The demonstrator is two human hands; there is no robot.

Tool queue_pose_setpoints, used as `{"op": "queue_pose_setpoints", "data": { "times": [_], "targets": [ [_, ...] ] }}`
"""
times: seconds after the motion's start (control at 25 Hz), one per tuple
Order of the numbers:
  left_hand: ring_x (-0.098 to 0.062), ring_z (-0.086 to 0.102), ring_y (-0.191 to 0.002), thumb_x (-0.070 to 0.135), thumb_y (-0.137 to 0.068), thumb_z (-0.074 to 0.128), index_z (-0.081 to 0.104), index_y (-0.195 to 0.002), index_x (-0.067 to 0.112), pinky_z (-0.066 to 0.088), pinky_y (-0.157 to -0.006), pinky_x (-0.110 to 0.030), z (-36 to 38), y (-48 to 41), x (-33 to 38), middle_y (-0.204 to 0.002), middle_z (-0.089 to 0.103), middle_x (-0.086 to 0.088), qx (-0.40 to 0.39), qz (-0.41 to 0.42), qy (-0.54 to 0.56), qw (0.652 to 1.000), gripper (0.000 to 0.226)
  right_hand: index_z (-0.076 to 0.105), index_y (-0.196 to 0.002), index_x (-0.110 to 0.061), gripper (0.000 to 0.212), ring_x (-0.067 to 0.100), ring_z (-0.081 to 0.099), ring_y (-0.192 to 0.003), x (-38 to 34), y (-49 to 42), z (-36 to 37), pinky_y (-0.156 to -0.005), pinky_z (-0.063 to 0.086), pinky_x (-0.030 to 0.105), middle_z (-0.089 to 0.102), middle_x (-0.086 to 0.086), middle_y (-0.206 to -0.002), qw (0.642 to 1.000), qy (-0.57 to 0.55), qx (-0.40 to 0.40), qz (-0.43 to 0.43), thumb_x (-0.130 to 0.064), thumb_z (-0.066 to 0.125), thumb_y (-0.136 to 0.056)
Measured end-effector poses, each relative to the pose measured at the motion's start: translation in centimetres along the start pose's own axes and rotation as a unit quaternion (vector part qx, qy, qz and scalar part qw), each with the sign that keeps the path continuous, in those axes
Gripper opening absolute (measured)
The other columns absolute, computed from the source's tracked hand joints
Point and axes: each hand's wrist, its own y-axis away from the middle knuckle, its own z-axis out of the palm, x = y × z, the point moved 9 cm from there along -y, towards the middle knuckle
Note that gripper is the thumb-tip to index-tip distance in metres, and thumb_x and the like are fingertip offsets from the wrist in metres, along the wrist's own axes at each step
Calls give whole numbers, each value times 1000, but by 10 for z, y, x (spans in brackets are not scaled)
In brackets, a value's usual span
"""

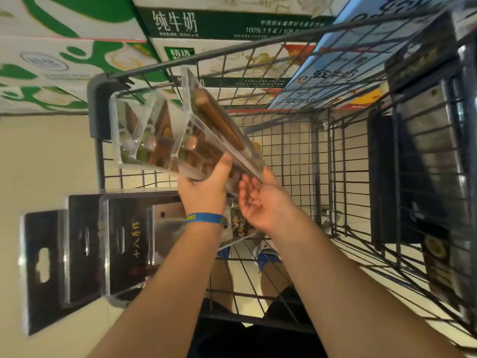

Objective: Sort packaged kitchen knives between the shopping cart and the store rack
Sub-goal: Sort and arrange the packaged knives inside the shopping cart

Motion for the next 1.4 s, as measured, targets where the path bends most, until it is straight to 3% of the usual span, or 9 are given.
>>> {"op": "queue_pose_setpoints", "data": {
  "times": [0.24, 0.44, 0.56, 0.72, 0.84, 0.92, 1.04, 1.24, 1.4],
  "targets": [
    [-25, 69, -98, 37, -55, 81, 54, -128, 16, 55, -87, -44, 17, 11, -62, -116, 69, -11, 48, -230, 165, 958, 80, 69, -107, -22, 39, 22, 57, -89, -20, -2, -41, -63, 64, 47, 60, 4, -103, 997, 45, 49, -47, -53, 78, -84],
    [-17, 64, -91, 21, -93, 57, 64, -110, 16, 52, -86, -31, 57, 4, -76, -97, 68, -2, -106, -281, 234, 925, 19, 66, -120, -22, 44, 28, 71, -103, -57, -22, -31, -77, 65, 44, 73, 6, -116, 975, -141, 25, -169, -23, 86, -81],
    [-17, 58, -93, 18, -93, 58, 59, -116, 16, 45, -90, -30, 60, -14, -89, -100, 63, -2, -126, -320, 230, 910, 23, 70, -105, -22, 26, 20, 67, -95, -63, -51, -24, -80, 58, 29, 73, 2, -102, 980, -118, 12, -159, -27, 84, -83],
    [-23, 56, -111, 24, -93, 56, 60, -123, 15, 40, -111, -41, 69, -41, -115, -117, 60, -8, -105, -334, 257, 901, 32, 73, -92, -20, 11, 22, 65, -97, -70, -99, -16, -86, 56, 32, 71, 3, -101, 986, -87, -21, -144, -30, 77, -90],
    [-28, 45, -135, 73, -85, 52, 42, -147, 28, 40, -111, -47, 62, -47, -133, -144, 46, -7, 17, -344, 324, 881, 77, 80, -78, -19, 17, 26, 67, -101, -81, -119, -10, -88, 61, 35, 75, 5, -96, 985, -66, -34, -153, -26, 75, -93],
    [-32, 33, -143, 95, -68, 40, 24, -152, 46, 39, -109, -52, 57, -48, -140, -160, 26, 0, 84, -341, 357, 866, 99, 75, -95, -16, 7, 24, 69, -102, -83, -125, -1, -77, 63, 29, 75, 5, -101, 985, 3, -29, -172, -24, 74, -94],
    [-27, 47, -128, 93, -73, 33, 29, -150, 41, 45, -104, -46, 49, -55, -144, -155, 35, 0, 122, -338, 250, 899, 93, 68, -112, -12, 33, 20, 72, -96, -87, -135, 22, -61, 60, 26, 75, 6, -110, 969, 133, 25, -206, -36, 77, -91],
    [-27, 63, -96, 91, -76, 26, 52, -136, 14, 54, -93, -47, 43, -91, -134, -116, 64, -8, 107, -324, -101, 934, 101, 63, -115, -17, 78, 22, 63, -88, -106, -132, 38, -86, 58, 42, 65, -1, -101, 892, 377, 135, -212, -86, 54, -78],
    [-29, 62, -100, 93, -73, 26, 48, -139, 16, 54, -91, -48, 44, -103, -126, -117, 62, -8, 100, -296, -133, 940, 103, 57, -132, -28, 80, 25, 62, -113, -102, -129, 48, -100, 51, 45, 61, -6, -118, 921, 296, 44, -249, -87, 50, -77]
  ]
}}
